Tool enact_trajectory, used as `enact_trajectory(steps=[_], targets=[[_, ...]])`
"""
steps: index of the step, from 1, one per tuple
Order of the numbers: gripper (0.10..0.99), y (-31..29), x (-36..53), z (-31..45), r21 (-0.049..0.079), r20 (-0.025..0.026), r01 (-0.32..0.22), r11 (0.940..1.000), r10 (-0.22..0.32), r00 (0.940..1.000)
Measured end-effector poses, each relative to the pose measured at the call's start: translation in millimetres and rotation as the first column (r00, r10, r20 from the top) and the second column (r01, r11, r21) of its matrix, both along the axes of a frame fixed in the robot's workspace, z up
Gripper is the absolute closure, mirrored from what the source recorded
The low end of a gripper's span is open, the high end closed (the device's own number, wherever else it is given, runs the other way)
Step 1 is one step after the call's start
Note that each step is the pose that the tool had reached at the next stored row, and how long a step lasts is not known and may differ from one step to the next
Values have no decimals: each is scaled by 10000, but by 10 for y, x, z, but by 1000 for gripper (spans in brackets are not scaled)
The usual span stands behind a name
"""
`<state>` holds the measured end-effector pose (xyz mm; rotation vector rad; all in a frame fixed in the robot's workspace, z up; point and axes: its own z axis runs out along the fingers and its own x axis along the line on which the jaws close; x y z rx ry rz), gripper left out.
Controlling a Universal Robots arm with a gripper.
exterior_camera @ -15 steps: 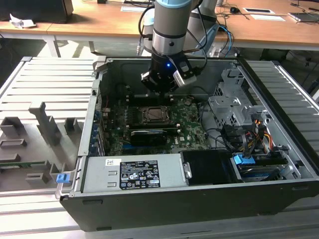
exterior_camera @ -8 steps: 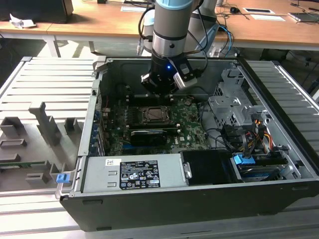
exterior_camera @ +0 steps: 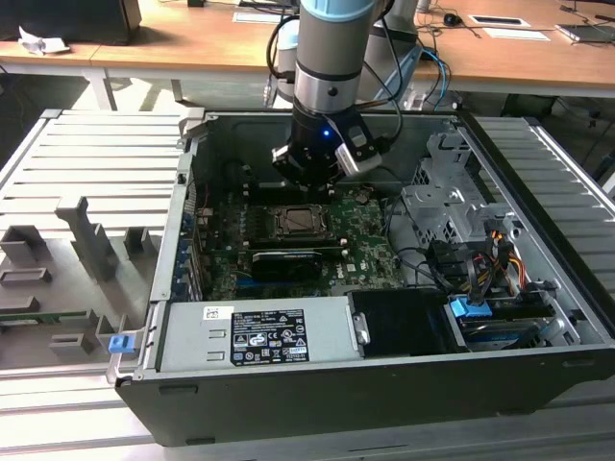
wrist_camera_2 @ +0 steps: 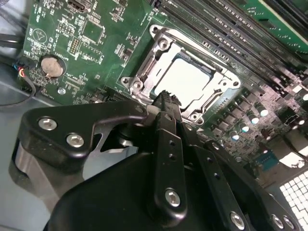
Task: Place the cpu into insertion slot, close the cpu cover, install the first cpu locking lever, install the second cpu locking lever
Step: 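Install the second cpu locking lever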
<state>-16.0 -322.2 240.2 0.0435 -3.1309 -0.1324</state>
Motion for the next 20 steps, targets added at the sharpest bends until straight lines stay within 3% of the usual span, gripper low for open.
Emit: enact_trajectory(steps=[5,8,16,20], targets=[[980,-2,0,95,1,1,-1,10000,1,10000],[980,-13,1,107,2,1,-2,10000,2,10000],[980,-199,0,105,2,1,-1,10000,1,10000],[980,-239,0,102,2,0,-1,10000,1,10000]])
